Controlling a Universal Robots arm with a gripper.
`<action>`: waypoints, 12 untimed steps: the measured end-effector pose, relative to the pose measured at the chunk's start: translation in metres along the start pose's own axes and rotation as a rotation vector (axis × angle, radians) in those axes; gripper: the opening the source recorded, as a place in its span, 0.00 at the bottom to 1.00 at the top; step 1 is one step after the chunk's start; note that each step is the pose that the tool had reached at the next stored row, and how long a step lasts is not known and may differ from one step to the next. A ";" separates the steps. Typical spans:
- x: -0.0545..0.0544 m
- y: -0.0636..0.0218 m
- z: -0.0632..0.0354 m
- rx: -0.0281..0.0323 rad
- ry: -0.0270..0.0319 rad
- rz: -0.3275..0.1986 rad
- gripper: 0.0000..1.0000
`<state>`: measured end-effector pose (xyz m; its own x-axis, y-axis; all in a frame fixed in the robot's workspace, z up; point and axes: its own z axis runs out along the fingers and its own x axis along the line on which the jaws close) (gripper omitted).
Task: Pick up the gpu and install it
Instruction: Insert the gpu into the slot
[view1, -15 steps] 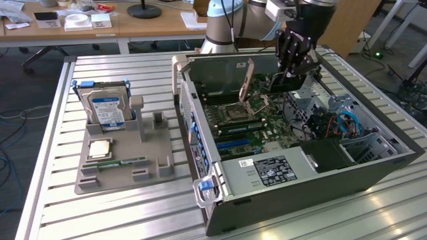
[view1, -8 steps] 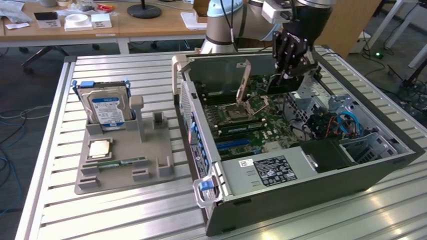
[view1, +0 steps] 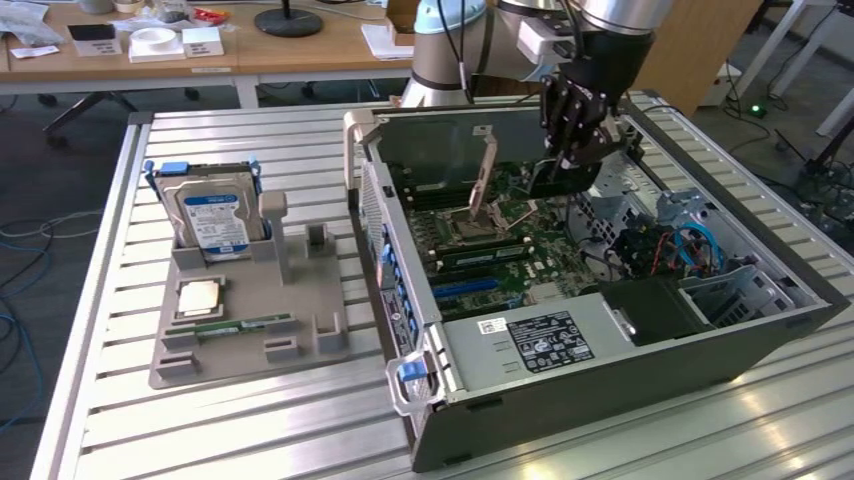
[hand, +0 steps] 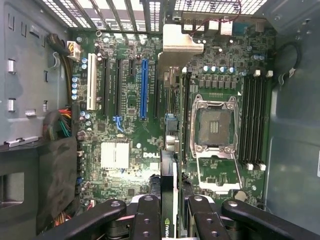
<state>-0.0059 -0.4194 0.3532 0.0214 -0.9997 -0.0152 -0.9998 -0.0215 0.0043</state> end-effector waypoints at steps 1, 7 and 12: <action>0.000 0.0000 0.0001 0.0000 0.0000 0.000 0.26; 0.000 0.0031 0.0025 0.0001 -0.0002 0.000 0.26; 0.000 0.0071 0.0055 0.0000 0.0000 0.002 0.26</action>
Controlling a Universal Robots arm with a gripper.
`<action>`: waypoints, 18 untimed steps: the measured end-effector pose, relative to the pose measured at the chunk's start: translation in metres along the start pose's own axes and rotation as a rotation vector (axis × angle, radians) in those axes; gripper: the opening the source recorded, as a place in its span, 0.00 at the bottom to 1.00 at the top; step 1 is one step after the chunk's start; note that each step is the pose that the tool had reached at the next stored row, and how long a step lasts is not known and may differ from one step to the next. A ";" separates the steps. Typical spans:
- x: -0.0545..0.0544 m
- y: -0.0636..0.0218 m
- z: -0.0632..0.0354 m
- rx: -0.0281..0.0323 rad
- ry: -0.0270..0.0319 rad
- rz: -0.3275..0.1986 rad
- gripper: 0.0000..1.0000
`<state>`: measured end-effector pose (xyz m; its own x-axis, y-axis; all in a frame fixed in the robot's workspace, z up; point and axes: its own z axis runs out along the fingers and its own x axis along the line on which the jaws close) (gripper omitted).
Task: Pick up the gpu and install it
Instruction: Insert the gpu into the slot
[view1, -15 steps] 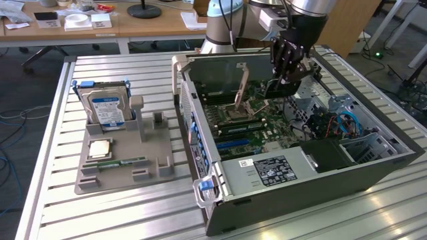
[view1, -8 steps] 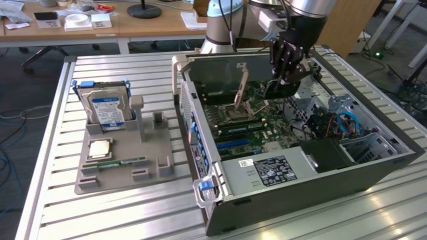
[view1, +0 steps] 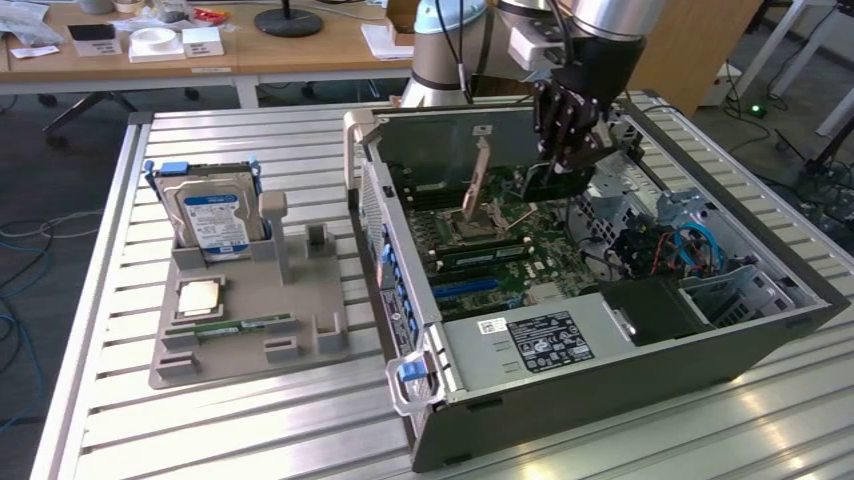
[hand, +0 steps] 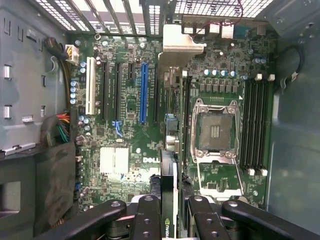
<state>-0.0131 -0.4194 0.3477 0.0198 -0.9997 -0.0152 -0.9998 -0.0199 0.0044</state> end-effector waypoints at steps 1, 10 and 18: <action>0.000 0.0004 0.0002 0.0000 0.0000 0.000 0.26; 0.008 0.0011 0.0005 0.0001 -0.0003 0.001 0.26; 0.010 0.0022 0.0006 0.0001 -0.0003 0.001 0.26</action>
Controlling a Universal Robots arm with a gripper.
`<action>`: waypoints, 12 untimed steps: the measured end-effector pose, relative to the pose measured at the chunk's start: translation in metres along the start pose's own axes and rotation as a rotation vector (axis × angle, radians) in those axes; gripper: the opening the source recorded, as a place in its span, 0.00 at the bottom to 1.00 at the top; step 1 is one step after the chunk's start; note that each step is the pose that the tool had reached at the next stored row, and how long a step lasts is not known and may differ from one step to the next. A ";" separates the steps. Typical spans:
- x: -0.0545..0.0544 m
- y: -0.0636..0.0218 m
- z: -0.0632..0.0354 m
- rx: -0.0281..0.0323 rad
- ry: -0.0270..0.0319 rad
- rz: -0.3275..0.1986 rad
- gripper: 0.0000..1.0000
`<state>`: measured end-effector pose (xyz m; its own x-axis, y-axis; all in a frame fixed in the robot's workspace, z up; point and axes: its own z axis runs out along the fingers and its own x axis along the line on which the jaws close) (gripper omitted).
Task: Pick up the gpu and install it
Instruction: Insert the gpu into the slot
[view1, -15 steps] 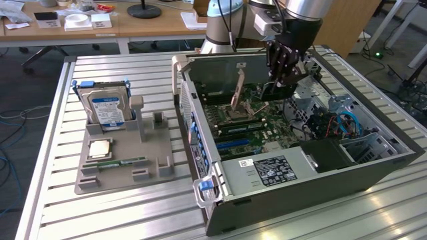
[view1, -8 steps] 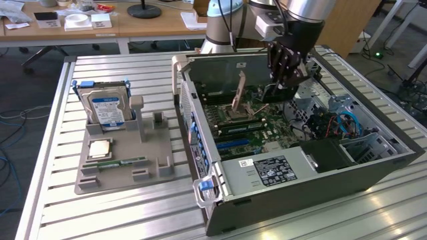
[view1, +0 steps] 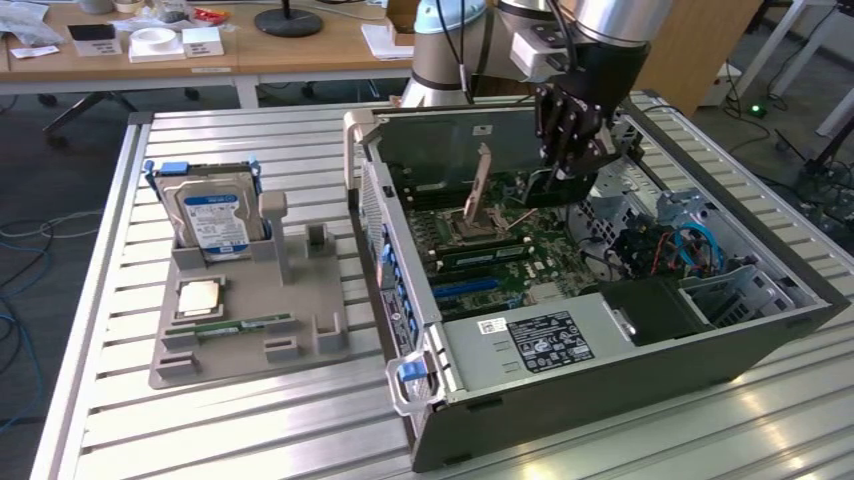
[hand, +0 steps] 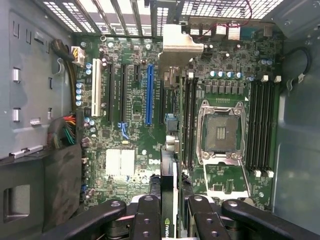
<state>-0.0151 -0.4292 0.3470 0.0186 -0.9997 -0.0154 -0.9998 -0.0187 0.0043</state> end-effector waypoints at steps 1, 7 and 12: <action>0.000 0.0002 0.0000 0.0000 0.0000 0.000 0.26; 0.001 0.0031 0.0014 -0.0001 0.0001 0.000 0.26; 0.002 0.0063 0.0047 0.0000 0.0000 0.000 0.26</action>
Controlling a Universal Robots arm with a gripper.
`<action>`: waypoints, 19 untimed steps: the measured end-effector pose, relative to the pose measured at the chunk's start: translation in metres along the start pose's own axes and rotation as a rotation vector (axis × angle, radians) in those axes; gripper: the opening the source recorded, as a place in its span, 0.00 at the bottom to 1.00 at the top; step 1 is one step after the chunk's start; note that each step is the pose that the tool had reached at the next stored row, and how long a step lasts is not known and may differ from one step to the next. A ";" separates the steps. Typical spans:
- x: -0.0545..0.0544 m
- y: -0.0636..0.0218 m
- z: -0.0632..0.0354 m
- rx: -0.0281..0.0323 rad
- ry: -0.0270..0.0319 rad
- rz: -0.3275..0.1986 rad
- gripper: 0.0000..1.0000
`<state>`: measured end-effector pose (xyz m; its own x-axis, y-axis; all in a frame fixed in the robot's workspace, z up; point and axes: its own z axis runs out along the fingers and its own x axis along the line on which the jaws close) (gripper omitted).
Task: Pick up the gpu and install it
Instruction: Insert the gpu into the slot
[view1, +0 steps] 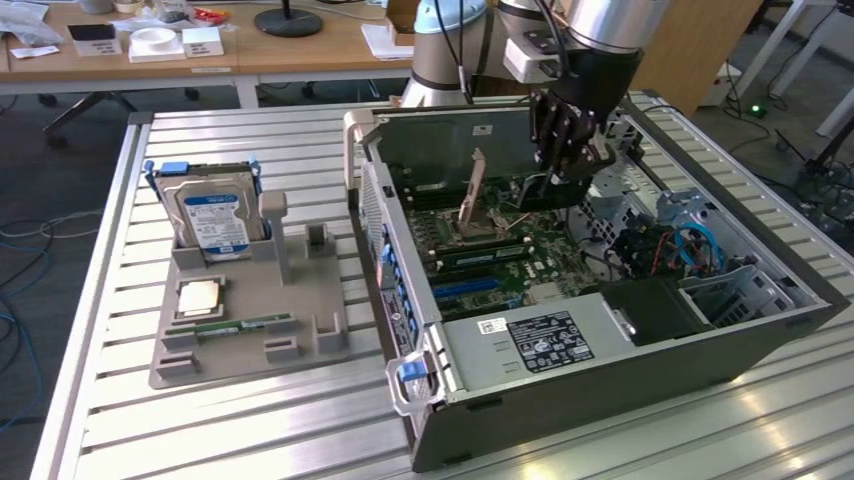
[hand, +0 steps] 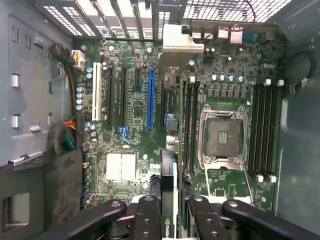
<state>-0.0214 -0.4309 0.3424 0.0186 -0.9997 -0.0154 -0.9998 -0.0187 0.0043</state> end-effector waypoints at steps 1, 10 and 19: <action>0.000 0.0006 0.0009 0.0000 -0.0001 0.000 0.26; 0.000 0.0016 0.0038 0.0002 -0.0004 0.000 0.26; 0.001 0.0058 0.0148 0.0041 -0.0005 0.000 0.26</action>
<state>-0.0273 -0.4319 0.3276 0.0187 -0.9997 -0.0159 -0.9998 -0.0187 0.0002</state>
